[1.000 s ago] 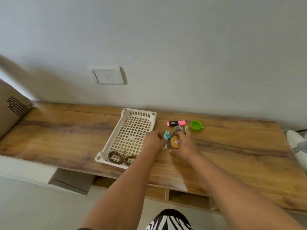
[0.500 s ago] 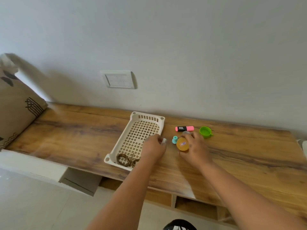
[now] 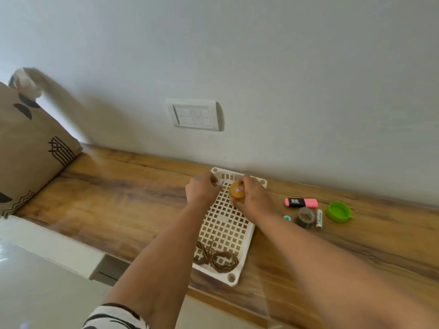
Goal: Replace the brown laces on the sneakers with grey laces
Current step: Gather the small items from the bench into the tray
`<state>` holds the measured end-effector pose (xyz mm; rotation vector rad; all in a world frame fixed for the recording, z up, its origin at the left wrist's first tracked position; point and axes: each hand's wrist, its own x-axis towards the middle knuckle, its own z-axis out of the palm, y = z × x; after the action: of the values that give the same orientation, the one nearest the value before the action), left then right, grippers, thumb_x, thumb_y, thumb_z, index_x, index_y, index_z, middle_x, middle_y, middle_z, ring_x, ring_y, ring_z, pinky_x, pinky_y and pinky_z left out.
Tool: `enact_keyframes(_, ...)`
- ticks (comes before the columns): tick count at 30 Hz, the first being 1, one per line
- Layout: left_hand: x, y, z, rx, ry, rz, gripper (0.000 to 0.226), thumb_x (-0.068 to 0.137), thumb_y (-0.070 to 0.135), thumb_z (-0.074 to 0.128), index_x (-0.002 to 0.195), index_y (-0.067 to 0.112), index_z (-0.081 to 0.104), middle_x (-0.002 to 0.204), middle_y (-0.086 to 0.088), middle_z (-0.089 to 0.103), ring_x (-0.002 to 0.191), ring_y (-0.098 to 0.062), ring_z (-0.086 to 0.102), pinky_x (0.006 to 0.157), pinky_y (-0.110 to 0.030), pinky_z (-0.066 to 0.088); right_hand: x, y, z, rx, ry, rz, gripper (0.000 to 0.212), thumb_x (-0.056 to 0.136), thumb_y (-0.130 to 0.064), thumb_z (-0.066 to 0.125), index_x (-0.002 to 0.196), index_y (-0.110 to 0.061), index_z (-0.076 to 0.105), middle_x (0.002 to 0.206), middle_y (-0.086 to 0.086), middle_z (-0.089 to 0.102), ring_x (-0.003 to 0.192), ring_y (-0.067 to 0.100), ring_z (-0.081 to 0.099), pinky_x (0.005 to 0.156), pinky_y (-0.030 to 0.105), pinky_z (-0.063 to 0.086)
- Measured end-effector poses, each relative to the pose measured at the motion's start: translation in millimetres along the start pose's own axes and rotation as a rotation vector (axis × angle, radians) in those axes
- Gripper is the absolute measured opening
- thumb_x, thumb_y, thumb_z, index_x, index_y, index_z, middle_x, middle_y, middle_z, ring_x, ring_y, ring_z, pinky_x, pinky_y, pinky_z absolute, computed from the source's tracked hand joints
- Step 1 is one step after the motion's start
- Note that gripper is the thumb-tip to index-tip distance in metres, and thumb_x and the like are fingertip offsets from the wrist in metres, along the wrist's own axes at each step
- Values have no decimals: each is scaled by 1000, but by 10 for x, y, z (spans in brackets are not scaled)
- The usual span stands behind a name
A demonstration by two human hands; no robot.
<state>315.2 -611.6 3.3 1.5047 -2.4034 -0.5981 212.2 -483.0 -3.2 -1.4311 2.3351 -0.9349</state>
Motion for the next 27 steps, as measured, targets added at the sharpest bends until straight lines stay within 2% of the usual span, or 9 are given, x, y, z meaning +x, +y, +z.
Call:
enact_keyframes(3, 96, -45, 109, 111, 75, 30, 14, 86, 38, 70, 94, 27, 64, 94, 7, 68, 101, -17, 56, 88, -35, 44, 179, 12, 148, -30, 47, 7, 45, 83, -30, 74, 118, -17, 49, 116, 3, 55, 105, 21, 54, 84, 32, 46)
enact_keyframes(6, 163, -83, 170, 104, 99, 49, 16, 87, 39, 69, 96, 26, 64, 94, 7, 67, 103, -18, 52, 88, -36, 39, 290, 29, 239, -70, 67, -2, 47, 82, -29, 75, 119, -16, 50, 117, 6, 56, 108, 25, 54, 88, 37, 48)
enact_keyframes(11, 203, -127, 215, -45, 110, 17, 23, 82, 43, 74, 94, 25, 65, 89, 7, 69, 96, -17, 60, 82, -38, 53, 346, 49, 263, -83, 66, -19, 54, 80, -32, 78, 123, -17, 49, 121, 6, 50, 110, 25, 53, 94, 40, 48)
enact_keyframes(14, 162, -170, 206, -102, 104, 47, 31, 83, 45, 71, 103, 22, 65, 100, 6, 69, 99, -16, 60, 82, -35, 53, 323, 55, 275, -80, 55, 13, 64, 76, -30, 81, 128, -18, 46, 126, 7, 45, 116, 29, 50, 100, 42, 45)
enact_keyframes(17, 94, -227, 182, -61, 88, 110, 36, 85, 36, 72, 115, 20, 62, 111, 4, 65, 106, -18, 57, 88, -32, 50, 294, 45, 279, -80, 31, 31, 69, 79, -28, 79, 136, -18, 40, 133, 9, 42, 124, 31, 43, 105, 42, 40)
enact_keyframes(20, 20, -259, 135, -38, 86, 137, 34, 87, 27, 69, 117, 16, 59, 115, -1, 61, 107, -21, 54, 88, -30, 45, 255, 24, 270, -28, 25, 49, 69, 80, -30, 78, 135, -19, 38, 133, 8, 41, 124, 29, 42, 101, 37, 41)
enact_keyframes(22, -67, -227, 94, -64, 118, 155, 31, 90, 26, 65, 118, 14, 59, 115, -3, 61, 107, -23, 53, 88, -33, 45, 198, -6, 177, 51, 69, 44, 65, 83, -27, 76, 135, -18, 38, 132, 8, 41, 118, 22, 46, 93, 26, 42)
enact_keyframes(24, -186, -133, 61, -80, 154, 183, 30, 91, 25, 62, 119, 15, 59, 115, -3, 60, 109, -25, 51, 90, -36, 44, 111, -9, -25, 90, 150, 31, 53, 86, -15, 71, 131, -14, 43, 129, 7, 44, 112, 16, 48, 90, 18, 37)
enact_keyframes(27, -423, 98, 81, -178, 205, 304, 26, 88, 24, 65, 113, 14, 64, 111, -2, 63, 107, -24, 53, 92, -36, 42, -76, 173, -438, 77, 272, 64, 29, 87, -5, 64, 115, -7, 58, 117, 10, 53, 105, 21, 56, 87, 17, 36)
